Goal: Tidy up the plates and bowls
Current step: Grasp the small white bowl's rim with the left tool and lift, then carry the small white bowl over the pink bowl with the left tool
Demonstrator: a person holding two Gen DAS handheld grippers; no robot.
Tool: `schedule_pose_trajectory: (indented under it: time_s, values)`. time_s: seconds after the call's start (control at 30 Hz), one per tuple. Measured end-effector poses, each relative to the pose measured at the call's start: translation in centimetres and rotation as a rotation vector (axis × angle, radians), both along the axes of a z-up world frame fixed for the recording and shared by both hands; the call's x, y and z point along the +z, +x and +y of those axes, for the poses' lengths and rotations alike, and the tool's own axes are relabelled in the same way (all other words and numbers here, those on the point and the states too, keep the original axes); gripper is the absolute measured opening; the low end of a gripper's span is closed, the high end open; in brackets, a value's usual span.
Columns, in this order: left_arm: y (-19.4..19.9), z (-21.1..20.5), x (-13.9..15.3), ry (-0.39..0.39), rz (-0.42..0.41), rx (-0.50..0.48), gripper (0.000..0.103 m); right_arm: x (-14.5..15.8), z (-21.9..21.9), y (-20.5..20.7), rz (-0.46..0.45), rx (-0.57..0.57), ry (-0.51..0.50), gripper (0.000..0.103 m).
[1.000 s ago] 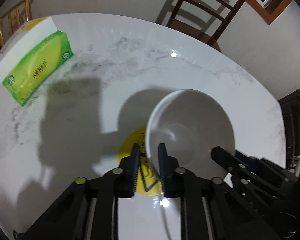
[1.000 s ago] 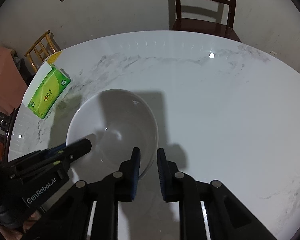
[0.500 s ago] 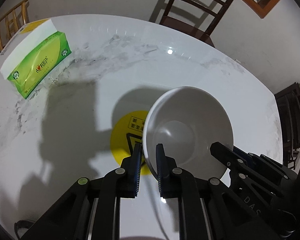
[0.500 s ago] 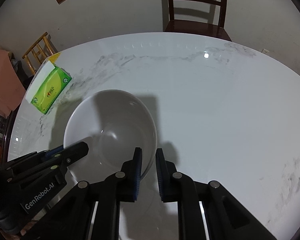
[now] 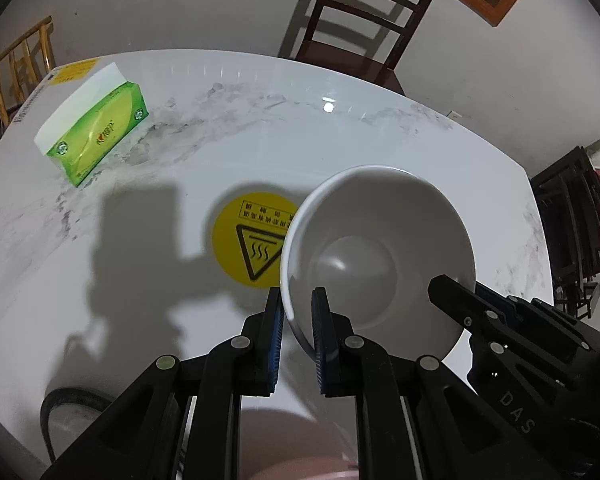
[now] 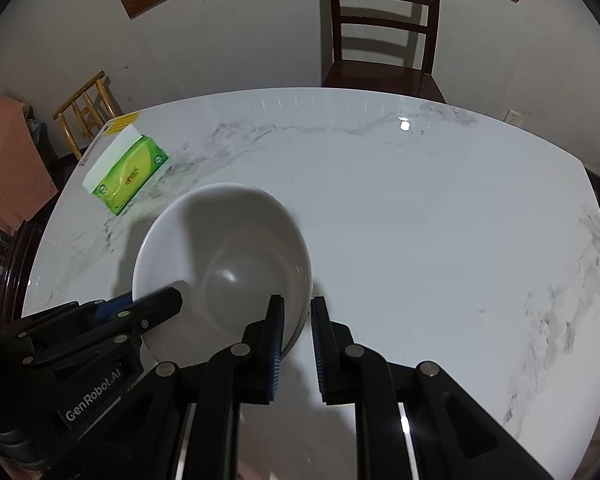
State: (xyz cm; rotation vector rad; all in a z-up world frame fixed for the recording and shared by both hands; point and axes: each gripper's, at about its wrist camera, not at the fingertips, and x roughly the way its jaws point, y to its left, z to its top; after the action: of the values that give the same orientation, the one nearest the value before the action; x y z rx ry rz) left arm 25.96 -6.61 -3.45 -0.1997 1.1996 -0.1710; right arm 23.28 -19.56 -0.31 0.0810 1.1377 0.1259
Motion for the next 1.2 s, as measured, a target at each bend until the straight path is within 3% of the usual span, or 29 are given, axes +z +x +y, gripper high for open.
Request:
schedule_pose_trajectory:
  time_s: [0.47, 0.73, 0.93, 1.2]
  values:
    - [-5.4, 1.0, 2.1, -0.010, -0.013, -0.034, 0.011, 2.0, 1.3, -6.0, -0.015, -0.005, -0.010, 0.014]
    - [-7.9, 1.4, 3.2, 0.002, -0.036, -0.063, 0.011, 2.7, 1.8, -8.6, -0.024, -0.013, 0.004, 0.014]
    - [-9.9, 1.6, 4.7, 0.054, -0.084, -0.092, 0.011, 3.3, 2.4, -10.4, -0.022, -0.016, 0.010, 0.014]
    - [-12.1, 2.5, 5.3, 0.047, -0.074, -0.101, 0.011, 4.3, 3.2, -13.0, -0.035, -0.013, 0.009, 0.014]
